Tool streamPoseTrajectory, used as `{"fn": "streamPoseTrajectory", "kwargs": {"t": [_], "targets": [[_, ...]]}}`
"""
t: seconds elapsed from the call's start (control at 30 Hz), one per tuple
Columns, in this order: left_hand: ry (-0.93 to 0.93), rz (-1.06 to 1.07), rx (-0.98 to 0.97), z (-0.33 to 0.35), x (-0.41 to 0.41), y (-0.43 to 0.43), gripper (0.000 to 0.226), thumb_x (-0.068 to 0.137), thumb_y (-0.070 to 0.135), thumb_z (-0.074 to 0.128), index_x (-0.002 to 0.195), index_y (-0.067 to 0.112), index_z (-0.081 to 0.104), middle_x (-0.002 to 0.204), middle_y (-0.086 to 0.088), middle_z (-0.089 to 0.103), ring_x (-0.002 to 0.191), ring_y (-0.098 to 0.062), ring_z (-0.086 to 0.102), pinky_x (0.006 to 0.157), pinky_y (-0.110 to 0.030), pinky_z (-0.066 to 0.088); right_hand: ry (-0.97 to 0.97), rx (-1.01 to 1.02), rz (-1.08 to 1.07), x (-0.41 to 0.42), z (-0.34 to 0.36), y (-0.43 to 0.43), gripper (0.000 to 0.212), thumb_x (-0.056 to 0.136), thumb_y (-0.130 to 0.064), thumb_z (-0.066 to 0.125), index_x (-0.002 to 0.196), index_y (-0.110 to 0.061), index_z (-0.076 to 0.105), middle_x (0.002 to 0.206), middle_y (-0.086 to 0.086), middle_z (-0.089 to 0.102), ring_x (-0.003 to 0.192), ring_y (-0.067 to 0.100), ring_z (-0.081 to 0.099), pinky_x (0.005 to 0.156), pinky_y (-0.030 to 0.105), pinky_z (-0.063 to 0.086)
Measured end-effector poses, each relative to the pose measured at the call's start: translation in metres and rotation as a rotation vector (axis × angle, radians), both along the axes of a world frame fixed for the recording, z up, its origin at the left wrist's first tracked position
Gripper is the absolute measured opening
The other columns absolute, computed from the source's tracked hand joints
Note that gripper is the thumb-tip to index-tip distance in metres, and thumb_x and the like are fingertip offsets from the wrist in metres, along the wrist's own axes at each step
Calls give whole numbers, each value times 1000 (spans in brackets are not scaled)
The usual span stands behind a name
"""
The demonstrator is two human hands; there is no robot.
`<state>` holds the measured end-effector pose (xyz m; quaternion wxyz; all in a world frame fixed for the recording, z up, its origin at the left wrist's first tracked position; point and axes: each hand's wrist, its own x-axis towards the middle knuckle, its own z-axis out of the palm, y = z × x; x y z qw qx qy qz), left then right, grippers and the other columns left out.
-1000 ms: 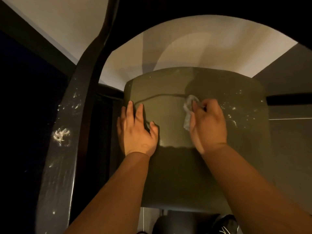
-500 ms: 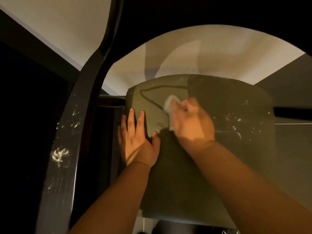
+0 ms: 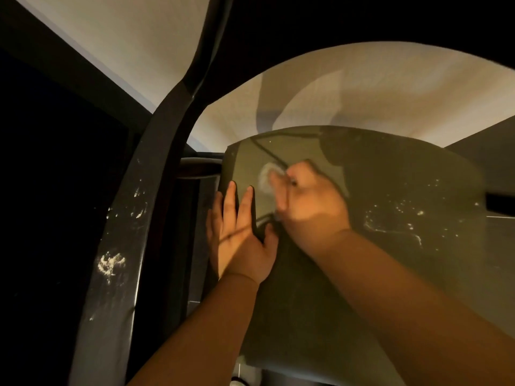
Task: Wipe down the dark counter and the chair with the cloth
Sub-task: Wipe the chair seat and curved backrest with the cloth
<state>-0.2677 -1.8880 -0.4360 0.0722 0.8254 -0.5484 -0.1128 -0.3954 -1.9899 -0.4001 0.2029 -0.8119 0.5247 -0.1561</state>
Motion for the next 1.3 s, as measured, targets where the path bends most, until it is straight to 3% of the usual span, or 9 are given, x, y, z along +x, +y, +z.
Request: {"fn": "streamPoseTrajectory", "kwargs": {"t": [0.13, 0.33, 0.53, 0.8, 0.87, 0.93, 1.03, 1.2, 1.3], "targets": [[62, 49, -44, -2, -1, 1, 93, 86, 53, 49, 166, 21, 16, 176, 0, 11, 162, -26, 10, 130, -55, 17, 161, -194, 258, -2, -22, -1, 44, 85, -22, 65, 127, -10, 67, 102, 15, 60, 77, 35, 59, 67, 42, 48], [48, 93, 57, 0, -1, -2, 99, 85, 60, 45, 167, 21, 7, 177, -1, 2, 162, -25, 5, 132, -47, 9, 110, -188, -48, -20, -9, -49, 29, 89, -16, 59, 113, -8, 73, 97, 18, 61, 65, 38, 58, 57, 40, 53], [101, 97, 74, 1, 0, 0, 99, 83, 61, 42, 168, 23, 5, 177, 0, 3, 162, -22, 3, 131, -47, 12, 103, -105, 326, 10, -11, -32, 42, 92, -45, 59, 122, -19, 73, 103, 7, 62, 86, 32, 62, 77, 40, 49], [92, 87, 67, 1, 1, -1, 99, 86, 60, 46, 167, 21, 7, 176, 3, 1, 162, -23, 8, 129, -44, 10, 92, -351, 136, -12, -20, -67, 33, 94, -41, 64, 107, -13, 77, 94, 12, 63, 76, 38, 62, 67, 42, 49], [76, 86, 87, 1, 0, -2, 99, 85, 61, 46, 168, 21, 8, 176, 1, 3, 162, -24, 8, 129, -44, 11, -85, -194, 108, 5, -19, -61, 28, 89, -36, 72, 99, -10, 74, 98, 12, 66, 86, 36, 67, 75, 43, 56], [72, 89, 92, -1, 1, -2, 98, 85, 61, 46, 168, 20, 12, 175, -5, 10, 161, -26, 13, 130, -47, 14, -171, -200, 283, 35, -14, -46, 32, 89, -38, 69, 108, -13, 74, 108, 10, 68, 99, 33, 66, 85, 47, 56], [86, 99, 87, -1, 1, -2, 96, 85, 61, 45, 167, 19, 17, 172, -10, 18, 160, -29, 17, 129, -50, 18, 92, -209, 497, 48, -18, -42, 38, 98, -43, 55, 121, -19, 73, 110, 9, 68, 97, 33, 64, 83, 43, 48], [82, 96, 54, 2, 0, -2, 98, 85, 59, 48, 168, 22, 11, 175, 1, 5, 161, -25, 10, 127, -43, 8, 55, -267, 205, 34, -18, -83, 15, 93, -24, 66, 92, -9, 68, 85, 21, 61, 68, 41, 61, 69, 51, 54], [100, 96, 48, 1, 0, 0, 98, 85, 58, 51, 168, 22, 12, 175, 1, 7, 161, -25, 10, 127, -43, 8, -17, -81, 278, 48, -10, -88, 16, 87, -40, 58, 94, -35, 72, 106, 34, 62, 96, 53, 62, 87, 64, 51]]}}
